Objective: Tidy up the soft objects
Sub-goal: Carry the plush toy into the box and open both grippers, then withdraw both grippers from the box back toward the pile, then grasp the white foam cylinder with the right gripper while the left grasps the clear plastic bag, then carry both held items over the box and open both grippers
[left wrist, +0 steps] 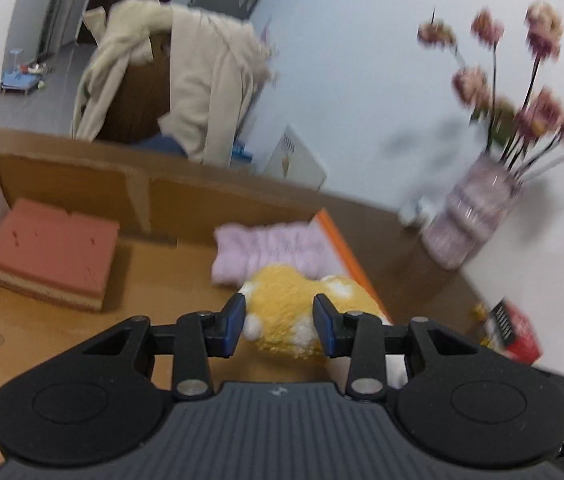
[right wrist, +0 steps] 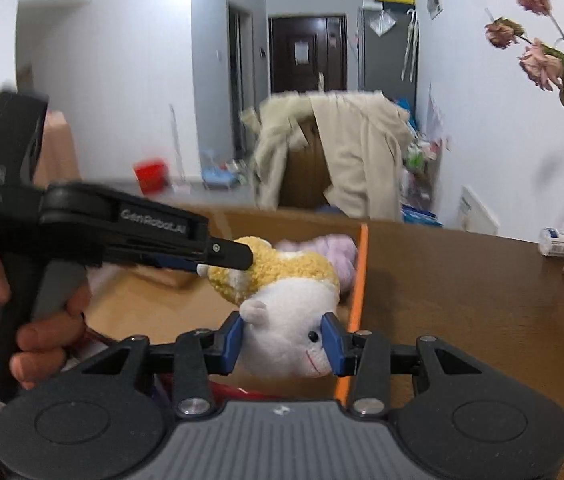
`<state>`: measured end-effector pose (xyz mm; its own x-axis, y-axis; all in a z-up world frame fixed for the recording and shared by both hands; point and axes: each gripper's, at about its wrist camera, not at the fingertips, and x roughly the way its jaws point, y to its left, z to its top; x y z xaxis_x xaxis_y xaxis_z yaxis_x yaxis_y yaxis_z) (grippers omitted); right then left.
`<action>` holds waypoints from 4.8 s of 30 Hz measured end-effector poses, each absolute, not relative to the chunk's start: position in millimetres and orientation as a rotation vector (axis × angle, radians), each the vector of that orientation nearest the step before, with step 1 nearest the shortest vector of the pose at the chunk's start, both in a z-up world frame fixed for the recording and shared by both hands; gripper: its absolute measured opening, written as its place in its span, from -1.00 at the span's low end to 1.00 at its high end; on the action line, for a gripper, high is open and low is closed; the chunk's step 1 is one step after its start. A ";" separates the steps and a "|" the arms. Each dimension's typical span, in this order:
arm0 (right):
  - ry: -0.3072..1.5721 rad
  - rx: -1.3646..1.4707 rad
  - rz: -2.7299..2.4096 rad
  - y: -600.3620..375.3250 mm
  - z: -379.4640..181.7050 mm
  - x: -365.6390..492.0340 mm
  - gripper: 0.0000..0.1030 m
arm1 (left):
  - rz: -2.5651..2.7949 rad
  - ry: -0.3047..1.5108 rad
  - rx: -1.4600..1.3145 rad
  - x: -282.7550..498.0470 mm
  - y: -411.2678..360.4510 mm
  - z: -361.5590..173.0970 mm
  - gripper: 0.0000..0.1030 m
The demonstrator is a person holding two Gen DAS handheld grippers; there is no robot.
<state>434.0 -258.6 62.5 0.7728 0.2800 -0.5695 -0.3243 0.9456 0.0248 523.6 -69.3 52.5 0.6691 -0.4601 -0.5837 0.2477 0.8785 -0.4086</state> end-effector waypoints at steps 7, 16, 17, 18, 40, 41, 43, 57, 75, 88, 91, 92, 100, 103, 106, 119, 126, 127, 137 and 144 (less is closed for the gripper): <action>0.630 -0.196 0.286 -235.7 47.7 432.7 -0.12 | -0.391 0.718 -0.260 506.7 -65.9 64.2 -0.16; 0.439 -0.120 0.313 -269.6 117.6 378.3 0.15 | -0.370 0.441 -0.165 395.9 -25.4 167.2 0.40; 0.415 -0.106 0.322 -273.8 125.7 367.2 0.22 | -0.352 0.408 -0.155 379.8 -20.4 174.1 0.46; 0.387 -0.093 0.334 -278.1 133.9 353.9 0.22 | -0.330 0.384 -0.141 364.7 -16.7 179.3 0.46; 0.304 -0.030 0.566 -292.4 99.2 190.4 0.70 | -0.010 0.367 -0.163 115.4 6.3 73.4 0.96; 0.311 -0.031 0.569 -291.7 94.7 187.2 0.70 | 0.001 0.370 -0.165 111.5 7.5 71.0 0.96; 0.324 -0.027 0.566 -290.8 87.2 179.9 0.70 | 0.014 0.363 -0.163 104.2 11.2 69.7 0.96; 0.397 -0.008 0.604 -262.0 60.0 186.5 0.69 | 0.042 0.406 -0.096 119.4 5.9 51.4 0.95; 0.612 -0.020 0.735 -142.3 27.6 260.2 0.15 | 0.038 0.544 -0.158 243.0 76.0 37.0 0.63; 0.647 -0.071 0.682 -104.8 17.4 285.6 -0.69 | -0.061 0.585 -0.259 269.7 110.6 20.4 -0.22; 0.627 -0.072 0.689 -105.2 22.8 278.6 -0.69 | -0.057 0.570 -0.260 260.2 110.6 24.9 -0.24; 0.615 -0.074 0.696 -106.6 25.9 274.1 -0.69 | -0.056 0.566 -0.259 255.8 110.0 27.0 -0.24; 0.560 -0.045 0.687 -141.1 43.2 242.8 -0.69 | -0.079 0.476 -0.250 226.5 96.7 66.9 -0.23; 0.516 0.005 0.689 -164.4 58.5 238.5 -0.69 | -0.116 0.440 -0.241 228.8 84.3 83.6 -0.23; 0.456 0.026 0.666 -186.6 76.7 242.9 -0.69 | -0.146 0.425 -0.226 242.3 74.9 94.9 -0.23; 0.447 0.016 0.542 -219.2 112.8 433.8 -0.67 | -0.319 0.558 -0.226 450.1 44.1 125.8 -0.19; 0.583 -0.061 0.449 -202.7 73.6 531.5 -0.60 | -0.338 0.687 -0.231 569.7 1.6 96.7 -0.14; 0.600 -0.075 0.448 -199.2 67.4 538.5 -0.61 | -0.328 0.697 -0.224 580.6 -3.0 89.1 0.01; 0.515 -0.051 0.384 -214.7 73.4 535.8 -0.22 | -0.295 0.661 -0.216 572.1 17.3 97.8 0.34; 0.391 -0.061 0.391 -237.7 132.1 481.9 -0.12 | -0.269 0.486 -0.169 492.9 44.1 179.1 0.46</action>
<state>481.9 -237.7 132.1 0.8511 0.3595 -0.3827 -0.3826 0.9238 0.0170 492.9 44.1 179.1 0.8501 -0.2944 -0.4366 0.2145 0.9508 -0.2236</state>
